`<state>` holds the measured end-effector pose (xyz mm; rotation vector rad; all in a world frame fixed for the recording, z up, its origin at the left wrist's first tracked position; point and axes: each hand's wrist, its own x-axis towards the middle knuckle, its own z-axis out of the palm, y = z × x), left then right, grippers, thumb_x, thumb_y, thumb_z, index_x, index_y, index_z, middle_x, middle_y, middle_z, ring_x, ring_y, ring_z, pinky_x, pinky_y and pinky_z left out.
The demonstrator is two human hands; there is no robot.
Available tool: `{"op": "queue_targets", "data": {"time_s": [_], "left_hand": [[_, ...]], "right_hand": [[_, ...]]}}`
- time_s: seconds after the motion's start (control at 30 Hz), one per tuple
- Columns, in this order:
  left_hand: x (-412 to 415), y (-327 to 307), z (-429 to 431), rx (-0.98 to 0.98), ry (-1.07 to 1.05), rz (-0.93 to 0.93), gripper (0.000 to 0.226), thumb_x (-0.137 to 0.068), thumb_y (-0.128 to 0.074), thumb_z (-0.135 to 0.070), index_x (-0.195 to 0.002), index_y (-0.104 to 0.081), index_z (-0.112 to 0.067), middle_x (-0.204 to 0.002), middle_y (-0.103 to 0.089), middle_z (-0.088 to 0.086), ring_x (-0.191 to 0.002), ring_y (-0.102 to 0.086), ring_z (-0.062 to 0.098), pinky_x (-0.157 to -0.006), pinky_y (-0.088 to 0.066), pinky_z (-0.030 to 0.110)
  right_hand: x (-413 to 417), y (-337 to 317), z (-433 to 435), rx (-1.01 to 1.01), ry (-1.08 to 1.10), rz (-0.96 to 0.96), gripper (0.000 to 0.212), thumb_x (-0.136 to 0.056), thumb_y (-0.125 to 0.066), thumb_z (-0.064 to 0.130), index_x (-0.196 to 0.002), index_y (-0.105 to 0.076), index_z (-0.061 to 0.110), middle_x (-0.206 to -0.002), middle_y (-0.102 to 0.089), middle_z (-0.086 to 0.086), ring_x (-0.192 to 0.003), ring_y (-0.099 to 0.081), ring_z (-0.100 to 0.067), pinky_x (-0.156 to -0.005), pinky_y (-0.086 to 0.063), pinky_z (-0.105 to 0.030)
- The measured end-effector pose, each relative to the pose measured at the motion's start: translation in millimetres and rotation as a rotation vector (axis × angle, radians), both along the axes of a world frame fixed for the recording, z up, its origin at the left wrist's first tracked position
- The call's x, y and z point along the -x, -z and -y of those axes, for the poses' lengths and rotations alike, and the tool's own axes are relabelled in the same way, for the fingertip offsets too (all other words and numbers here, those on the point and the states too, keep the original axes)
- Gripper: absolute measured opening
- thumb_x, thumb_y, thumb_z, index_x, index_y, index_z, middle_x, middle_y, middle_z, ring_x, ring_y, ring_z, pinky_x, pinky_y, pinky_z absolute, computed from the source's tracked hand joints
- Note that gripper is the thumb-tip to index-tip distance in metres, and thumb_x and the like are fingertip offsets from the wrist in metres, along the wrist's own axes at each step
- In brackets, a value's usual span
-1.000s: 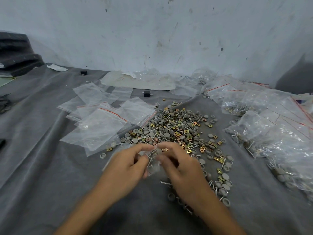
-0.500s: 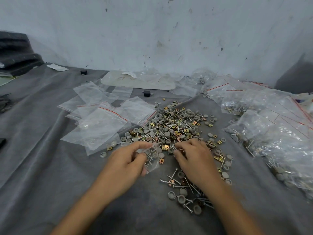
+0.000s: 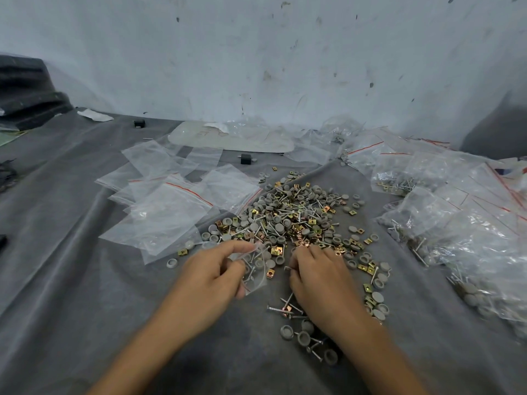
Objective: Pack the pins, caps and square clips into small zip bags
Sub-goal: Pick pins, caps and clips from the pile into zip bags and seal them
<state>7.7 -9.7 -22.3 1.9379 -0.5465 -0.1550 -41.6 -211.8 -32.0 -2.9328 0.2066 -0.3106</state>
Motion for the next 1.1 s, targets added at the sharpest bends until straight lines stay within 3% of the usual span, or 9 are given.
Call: {"op": "queue_targets", "data": {"time_s": [0.1, 0.2, 0.3, 0.37, 0.67, 0.77, 0.87, 1.1], "left_hand": [[0, 1, 1, 0.011, 0.000, -0.007, 0.033, -0.090, -0.047, -0.035, -0.111, -0.066, -0.051, -0.063, -0.071, 0.000, -0.052, -0.053, 0.005, -0.056, -0.042, 0.027], [-1, 1, 1, 0.021, 0.006, 0.000, 0.035, -0.086, -0.045, -0.039, -0.112, -0.061, -0.057, -0.061, -0.070, 0.000, -0.053, -0.054, 0.006, -0.057, -0.043, 0.027], [-2, 3, 2, 0.011, 0.005, 0.030, 0.035, -0.087, -0.046, -0.039, -0.112, -0.059, -0.059, -0.061, -0.070, -0.001, -0.051, -0.054, 0.005, -0.055, -0.044, 0.027], [-3, 5, 3, 0.001, 0.006, 0.047, 0.035, -0.087, -0.046, -0.039, -0.112, -0.059, -0.060, -0.061, -0.070, -0.001, -0.050, -0.055, 0.004, -0.055, -0.044, 0.027], [-7, 12, 2, -0.008, 0.032, 0.053, 0.038, -0.082, -0.041, -0.053, -0.115, -0.057, -0.064, -0.063, -0.072, -0.004, -0.051, -0.058, 0.000, -0.051, -0.041, 0.018], [-7, 13, 2, -0.002, 0.032, 0.051, 0.037, -0.083, -0.042, -0.053, -0.115, -0.059, -0.060, -0.062, -0.071, -0.004, -0.051, -0.059, 0.000, -0.052, -0.042, 0.019], [-7, 13, 3, -0.009, 0.034, 0.056, 0.037, -0.083, -0.042, -0.053, -0.114, -0.060, -0.060, -0.062, -0.071, -0.005, -0.052, -0.059, 0.001, -0.054, -0.043, 0.024], [-8, 12, 2, -0.018, 0.028, 0.055, 0.037, -0.083, -0.043, -0.052, -0.115, -0.059, -0.059, -0.062, -0.071, -0.004, -0.050, -0.057, 0.003, -0.054, -0.044, 0.027]], "right_hand": [[3, 2, -4, -0.069, -0.005, 0.060, 0.003, -0.102, -0.043, 0.031, -0.104, -0.045, 0.030, -0.106, -0.052, 0.011, -0.100, -0.042, -0.013, -0.089, -0.038, -0.031], [7, -1, -6, -0.283, -0.040, 0.188, 0.008, -0.102, -0.043, 0.035, -0.094, -0.040, 0.035, -0.084, -0.052, 0.014, -0.081, -0.047, -0.007, -0.068, -0.039, -0.030], [11, -4, -17, -0.624, -0.173, 0.174, 0.007, -0.102, -0.050, 0.033, -0.096, -0.050, 0.034, -0.074, -0.060, 0.006, -0.064, -0.053, -0.005, -0.056, -0.041, -0.022], [13, -4, -26, -0.735, -0.231, 0.155, 0.004, -0.100, -0.057, 0.031, -0.096, -0.058, 0.033, -0.079, -0.064, 0.009, -0.064, -0.056, -0.004, -0.057, -0.042, -0.018], [11, -8, -33, -0.744, -0.220, 0.243, 0.010, -0.091, -0.072, 0.021, -0.100, -0.077, 0.023, -0.089, -0.069, 0.017, -0.084, -0.063, 0.001, -0.074, -0.043, -0.012], [11, -7, -31, -0.763, -0.211, 0.215, 0.019, -0.094, -0.068, 0.026, -0.111, -0.075, 0.028, -0.101, -0.068, 0.019, -0.097, -0.063, 0.004, -0.081, -0.046, -0.011], [10, -7, -30, -0.724, -0.225, 0.194, 0.027, -0.099, -0.059, 0.019, -0.120, -0.073, 0.029, -0.110, -0.066, 0.022, -0.106, -0.059, 0.009, -0.090, -0.044, -0.009], [10, -2, -29, -0.844, -0.257, 0.218, 0.012, -0.097, -0.065, 0.023, -0.106, -0.066, 0.032, -0.096, -0.070, 0.019, -0.094, -0.066, -0.001, -0.078, -0.049, -0.015]]}}
